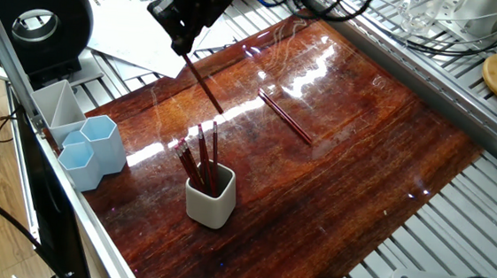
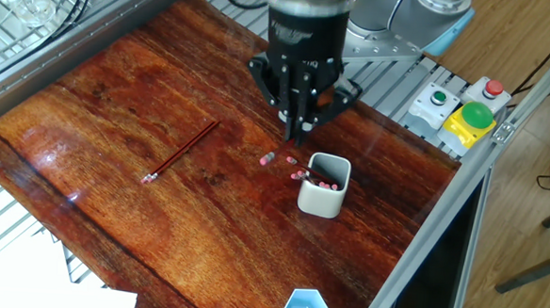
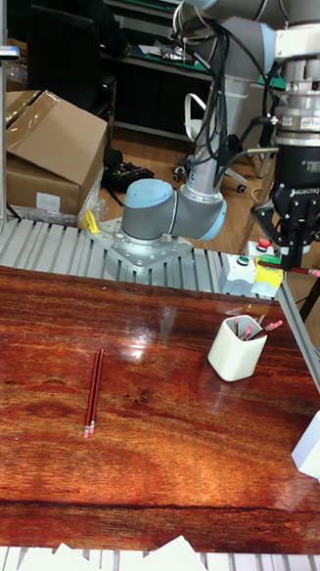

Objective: Put the pen into the pen holder

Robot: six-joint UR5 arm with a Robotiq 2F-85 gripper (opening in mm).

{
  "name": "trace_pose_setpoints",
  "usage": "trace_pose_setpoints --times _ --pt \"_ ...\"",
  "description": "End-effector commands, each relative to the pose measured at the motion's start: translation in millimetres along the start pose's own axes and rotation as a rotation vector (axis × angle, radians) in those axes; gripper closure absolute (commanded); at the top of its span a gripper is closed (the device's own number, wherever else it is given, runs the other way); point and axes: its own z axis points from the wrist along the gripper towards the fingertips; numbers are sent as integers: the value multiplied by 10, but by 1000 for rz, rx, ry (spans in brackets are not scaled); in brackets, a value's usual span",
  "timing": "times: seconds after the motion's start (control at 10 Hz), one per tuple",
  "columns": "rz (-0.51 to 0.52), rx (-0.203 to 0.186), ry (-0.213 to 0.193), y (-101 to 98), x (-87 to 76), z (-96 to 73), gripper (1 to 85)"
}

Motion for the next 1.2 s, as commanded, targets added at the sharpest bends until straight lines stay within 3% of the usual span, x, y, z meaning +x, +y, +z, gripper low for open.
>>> trace_pose_setpoints --times 0.0,0.1,0.4,0.5,0.7,0.8,0.9,1.1 --pt "-33 7 -88 73 -29 -3 847" --pt "-21 9 -81 84 -27 76 847" --pt "19 2 -33 99 98 83 847" --pt "23 -64 -76 268 -15 72 847" --pt "32 -37 -72 198 -5 76 847" --pt "15 -32 -142 185 -184 57 847" --pt "15 -63 -165 255 -146 -31 847" --pt "-31 -50 -245 183 -102 87 847"
